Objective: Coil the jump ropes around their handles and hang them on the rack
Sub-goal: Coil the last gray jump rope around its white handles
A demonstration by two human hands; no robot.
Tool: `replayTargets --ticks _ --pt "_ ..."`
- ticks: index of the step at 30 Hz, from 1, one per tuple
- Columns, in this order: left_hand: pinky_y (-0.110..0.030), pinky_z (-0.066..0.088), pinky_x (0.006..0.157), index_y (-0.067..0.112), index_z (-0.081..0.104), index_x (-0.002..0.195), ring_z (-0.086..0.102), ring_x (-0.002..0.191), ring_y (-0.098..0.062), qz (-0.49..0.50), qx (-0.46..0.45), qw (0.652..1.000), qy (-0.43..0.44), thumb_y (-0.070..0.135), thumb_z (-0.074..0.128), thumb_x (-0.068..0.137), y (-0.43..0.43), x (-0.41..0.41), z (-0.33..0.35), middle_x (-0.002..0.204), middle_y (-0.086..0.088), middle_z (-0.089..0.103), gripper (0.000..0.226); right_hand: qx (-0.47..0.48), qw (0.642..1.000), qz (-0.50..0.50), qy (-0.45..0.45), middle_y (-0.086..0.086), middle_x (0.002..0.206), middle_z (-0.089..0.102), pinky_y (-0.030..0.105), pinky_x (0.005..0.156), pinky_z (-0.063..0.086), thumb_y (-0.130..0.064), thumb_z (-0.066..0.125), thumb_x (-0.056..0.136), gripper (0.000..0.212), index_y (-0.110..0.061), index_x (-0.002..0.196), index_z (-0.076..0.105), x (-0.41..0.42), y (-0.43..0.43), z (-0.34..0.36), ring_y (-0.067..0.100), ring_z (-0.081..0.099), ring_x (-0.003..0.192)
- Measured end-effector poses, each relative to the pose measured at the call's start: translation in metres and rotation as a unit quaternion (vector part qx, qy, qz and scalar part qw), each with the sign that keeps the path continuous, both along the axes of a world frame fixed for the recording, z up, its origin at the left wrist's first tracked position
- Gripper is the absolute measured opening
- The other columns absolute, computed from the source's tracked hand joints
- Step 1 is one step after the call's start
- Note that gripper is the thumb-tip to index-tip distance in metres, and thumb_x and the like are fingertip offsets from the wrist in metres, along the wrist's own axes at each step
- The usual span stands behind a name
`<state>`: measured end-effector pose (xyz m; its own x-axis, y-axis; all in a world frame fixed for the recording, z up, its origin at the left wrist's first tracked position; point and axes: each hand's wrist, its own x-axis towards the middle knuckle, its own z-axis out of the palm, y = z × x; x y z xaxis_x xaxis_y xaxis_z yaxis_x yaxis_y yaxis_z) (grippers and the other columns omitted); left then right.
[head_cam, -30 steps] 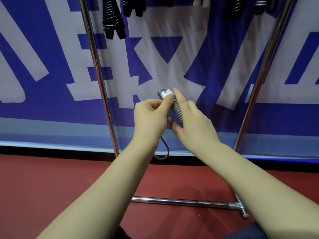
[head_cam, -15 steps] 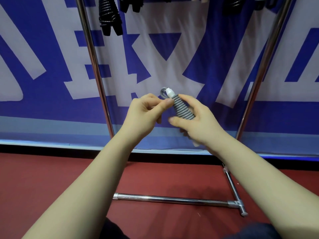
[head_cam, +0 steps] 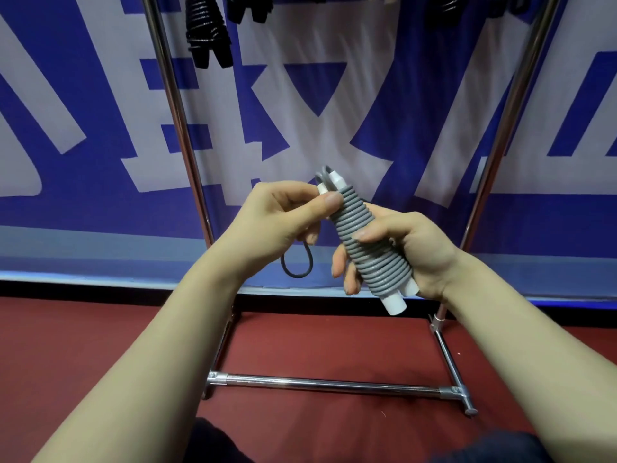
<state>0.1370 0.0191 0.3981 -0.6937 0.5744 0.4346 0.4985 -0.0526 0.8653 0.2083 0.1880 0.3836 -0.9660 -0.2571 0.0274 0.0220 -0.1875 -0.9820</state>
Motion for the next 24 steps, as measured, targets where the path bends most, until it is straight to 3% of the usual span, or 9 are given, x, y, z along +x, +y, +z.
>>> replayTargets --ticks 4,8,11,14,16,18,20,22,24 --pt "-0.016 0.040 0.051 0.004 0.072 0.077 0.047 0.046 -0.009 0.065 0.045 0.996 -0.031 0.019 0.070 0.087 0.004 -0.003 -0.003 0.052 0.007 0.061 0.018 0.140 0.970 -0.185 0.073 0.008 0.069 0.065 0.031 0.050 0.050 -0.002 0.069 0.079 0.044 -0.013 0.111 0.042 -0.005 -0.012 0.001 0.018 0.058 0.049" --pt "-0.020 0.044 0.051 -0.002 0.070 0.074 0.053 0.048 -0.013 0.126 0.098 0.983 -0.091 0.022 0.076 0.084 0.013 -0.001 -0.004 0.060 -0.010 0.067 0.027 0.400 0.831 -0.328 0.207 -0.013 0.105 0.051 0.037 0.072 0.051 -0.028 0.078 0.074 0.061 -0.038 0.117 0.034 -0.011 -0.020 -0.013 0.014 0.059 0.081" --pt "-0.024 0.043 0.051 -0.009 0.067 0.074 0.051 0.048 -0.016 0.169 0.101 0.977 -0.086 0.026 0.078 0.082 0.021 0.003 -0.006 0.051 -0.008 0.062 0.038 0.432 0.774 -0.382 0.261 -0.012 0.108 0.055 0.045 0.076 0.051 -0.024 0.069 0.079 0.048 -0.036 0.120 0.047 -0.011 -0.027 -0.014 0.021 0.059 0.091" --pt "-0.022 0.040 0.051 -0.004 0.068 0.068 0.047 0.046 -0.015 0.190 0.062 0.978 -0.061 0.033 0.077 0.083 0.022 0.002 -0.008 0.046 -0.005 0.058 0.041 0.471 0.734 -0.417 0.255 -0.005 0.095 0.065 0.039 0.073 0.049 -0.016 0.061 0.081 0.041 -0.031 0.120 0.059 -0.012 -0.030 -0.013 0.025 0.059 0.083" --pt "-0.017 0.040 0.051 0.003 0.072 0.068 0.045 0.046 -0.010 0.157 0.003 0.987 -0.032 0.033 0.072 0.087 0.017 -0.002 -0.007 0.047 -0.002 0.061 0.036 0.456 0.761 -0.413 0.206 -0.005 0.088 0.067 0.039 0.073 0.049 -0.015 0.062 0.080 0.037 -0.031 0.114 0.060 -0.015 -0.029 -0.016 0.027 0.060 0.081" --pt "-0.017 0.043 0.055 0.009 0.075 0.076 0.048 0.051 -0.009 0.097 -0.041 0.994 -0.005 0.027 0.066 0.093 0.008 -0.007 -0.006 0.057 -0.001 0.067 0.026 0.361 0.831 -0.394 0.154 -0.005 0.083 0.068 0.038 0.069 0.052 -0.012 0.067 0.077 0.033 -0.032 0.104 0.061 -0.017 -0.026 -0.015 0.022 0.063 0.077" --pt "-0.020 0.048 0.062 0.011 0.076 0.085 0.054 0.058 -0.010 0.041 -0.050 0.998 0.005 0.022 0.062 0.095 0.000 -0.011 -0.004 0.066 -0.003 0.072 0.021 0.252 0.888 -0.367 0.116 -0.005 0.077 0.067 0.025 0.058 0.049 -0.001 0.071 0.076 0.036 -0.027 0.097 0.061 -0.017 -0.023 -0.011 0.012 0.062 0.068" --pt "-0.021 0.049 0.063 0.010 0.076 0.089 0.058 0.061 -0.009 0.016 -0.050 0.999 0.008 0.020 0.060 0.096 -0.003 -0.013 -0.005 0.068 -0.004 0.073 0.020 0.196 0.912 -0.346 0.103 0.000 0.071 0.066 0.020 0.056 0.048 0.009 0.070 0.074 0.037 -0.019 0.097 0.062 -0.017 -0.021 -0.008 0.010 0.060 0.061" --pt "-0.019 0.046 0.058 0.008 0.076 0.084 0.055 0.056 -0.010 0.038 -0.056 0.998 0.010 0.024 0.062 0.095 -0.001 -0.013 -0.006 0.061 -0.004 0.070 0.024 0.131 0.932 -0.323 0.096 0.006 0.065 0.064 0.028 0.059 0.052 0.016 0.065 0.072 0.035 -0.012 0.093 0.062 -0.016 -0.023 -0.005 0.017 0.058 0.057"
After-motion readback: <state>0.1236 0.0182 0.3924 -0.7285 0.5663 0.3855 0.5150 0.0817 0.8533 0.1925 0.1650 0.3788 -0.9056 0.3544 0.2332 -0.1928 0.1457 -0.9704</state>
